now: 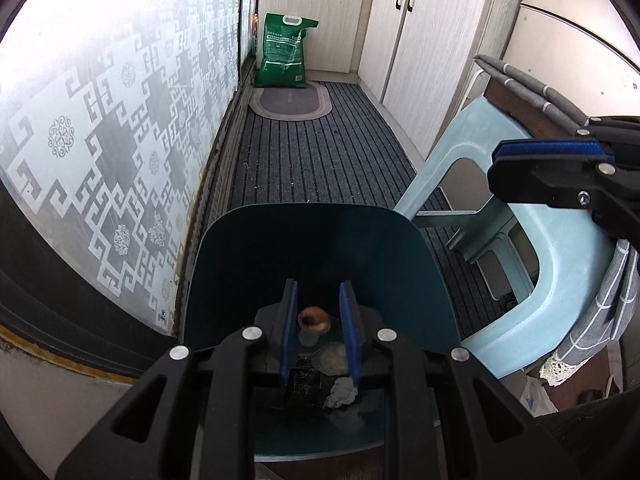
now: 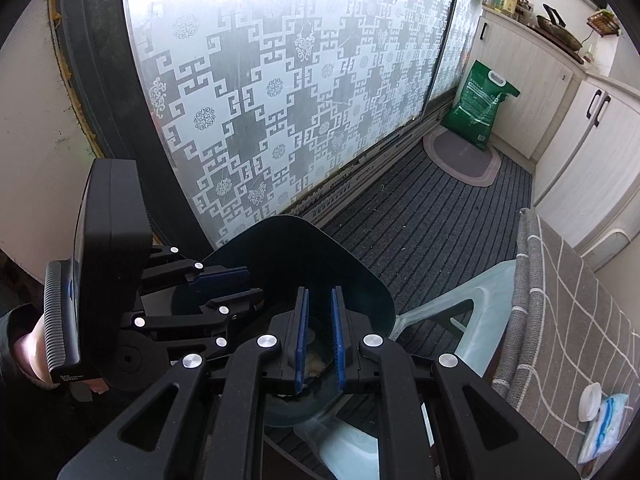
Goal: Collect trash
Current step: 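Open the left tool to drop the brown egg into the bin, then withdraw both tools from the bin back toward the table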
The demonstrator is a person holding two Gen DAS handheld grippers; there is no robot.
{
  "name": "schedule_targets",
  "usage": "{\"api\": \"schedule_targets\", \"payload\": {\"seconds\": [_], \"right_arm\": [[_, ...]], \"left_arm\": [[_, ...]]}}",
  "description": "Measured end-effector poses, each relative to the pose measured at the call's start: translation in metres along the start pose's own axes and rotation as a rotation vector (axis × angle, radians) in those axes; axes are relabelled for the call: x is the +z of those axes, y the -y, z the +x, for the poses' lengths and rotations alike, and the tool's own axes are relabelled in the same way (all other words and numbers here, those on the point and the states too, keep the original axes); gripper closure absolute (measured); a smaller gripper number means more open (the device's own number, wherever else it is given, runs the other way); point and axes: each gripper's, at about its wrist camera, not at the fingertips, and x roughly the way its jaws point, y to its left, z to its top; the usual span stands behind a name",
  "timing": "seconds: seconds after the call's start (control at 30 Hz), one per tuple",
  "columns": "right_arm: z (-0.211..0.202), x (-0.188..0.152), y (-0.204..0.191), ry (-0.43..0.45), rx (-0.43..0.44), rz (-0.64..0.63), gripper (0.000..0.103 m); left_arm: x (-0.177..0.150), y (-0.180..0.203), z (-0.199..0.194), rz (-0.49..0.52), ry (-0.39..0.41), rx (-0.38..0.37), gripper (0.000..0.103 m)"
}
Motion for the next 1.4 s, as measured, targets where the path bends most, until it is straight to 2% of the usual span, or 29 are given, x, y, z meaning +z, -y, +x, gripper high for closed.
{"api": "schedule_targets", "payload": {"seconds": [0.47,0.67,1.0,1.23,1.4], "right_arm": [[0.02,0.005,-0.009,-0.031,0.025,0.009,0.092],[0.02,0.006,-0.002,-0.029,0.094,0.071,0.092],[0.018,0.007,0.002,-0.022,0.098,0.099,0.091],[0.012,0.006,0.011,-0.005,0.136,0.144,0.073],[0.001,0.007,0.013,0.035,0.114,0.143,0.072]], "left_arm": [[-0.005,-0.014,-0.006,-0.02,-0.009,0.015,0.075],[-0.005,-0.019,-0.009,-0.027,0.0,0.01,0.073],[-0.004,-0.017,-0.014,-0.026,0.014,0.003,0.073],[-0.001,-0.014,-0.015,-0.024,0.021,0.0,0.071],[0.005,-0.011,-0.021,-0.031,0.057,-0.011,0.071]]}}
